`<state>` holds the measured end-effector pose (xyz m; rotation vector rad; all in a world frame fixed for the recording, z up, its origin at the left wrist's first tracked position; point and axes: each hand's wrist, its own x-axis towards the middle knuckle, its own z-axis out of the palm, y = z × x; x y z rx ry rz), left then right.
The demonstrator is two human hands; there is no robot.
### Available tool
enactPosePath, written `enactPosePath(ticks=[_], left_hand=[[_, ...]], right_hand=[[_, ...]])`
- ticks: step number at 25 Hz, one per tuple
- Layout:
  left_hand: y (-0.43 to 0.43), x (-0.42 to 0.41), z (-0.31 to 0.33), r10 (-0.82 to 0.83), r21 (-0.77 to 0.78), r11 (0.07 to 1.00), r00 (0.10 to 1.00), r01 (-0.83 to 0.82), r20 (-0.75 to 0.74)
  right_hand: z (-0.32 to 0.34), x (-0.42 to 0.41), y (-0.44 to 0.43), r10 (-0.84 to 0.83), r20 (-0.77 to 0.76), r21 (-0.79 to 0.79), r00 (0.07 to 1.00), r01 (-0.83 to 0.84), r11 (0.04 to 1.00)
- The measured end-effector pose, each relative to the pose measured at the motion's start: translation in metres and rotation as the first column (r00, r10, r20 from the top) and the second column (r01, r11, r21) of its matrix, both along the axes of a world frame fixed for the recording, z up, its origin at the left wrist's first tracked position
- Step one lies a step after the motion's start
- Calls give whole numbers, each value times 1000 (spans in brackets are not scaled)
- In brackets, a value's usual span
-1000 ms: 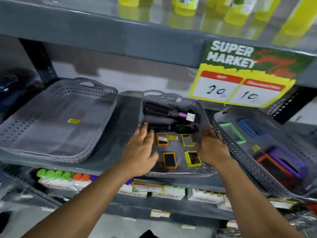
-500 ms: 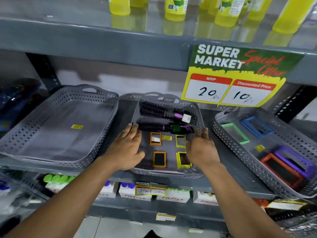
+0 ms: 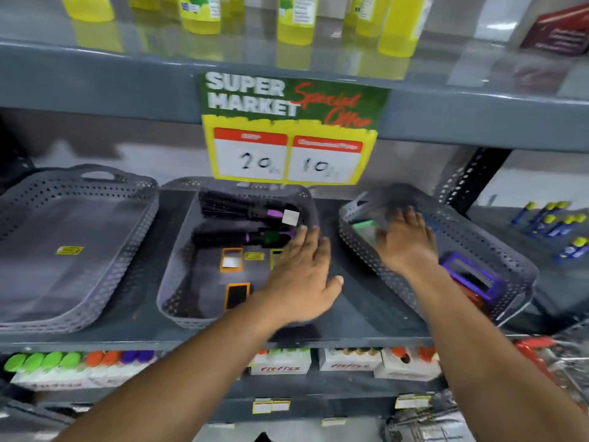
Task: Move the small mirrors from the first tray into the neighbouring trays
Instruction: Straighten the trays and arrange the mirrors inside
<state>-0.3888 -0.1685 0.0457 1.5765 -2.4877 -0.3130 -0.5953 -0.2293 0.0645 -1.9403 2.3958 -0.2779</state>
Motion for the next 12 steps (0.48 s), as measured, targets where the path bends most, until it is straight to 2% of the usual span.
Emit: enactPosePath(ticks=[5,9,12], left_hand=[[6,-102,-11,-172,88,981,985,172,-13],[7,-141,-24,-152,162,975,988,152,-14],[6,-148,-28,-102,170,980,994,105,-25]], right_hand=[[8,-119,-3,-148,-92,80,985,155,985],[5,-173,-4,-220,-153,174,963,246,954],[-1,-187,-2,-266,-138,248,954,293,923]])
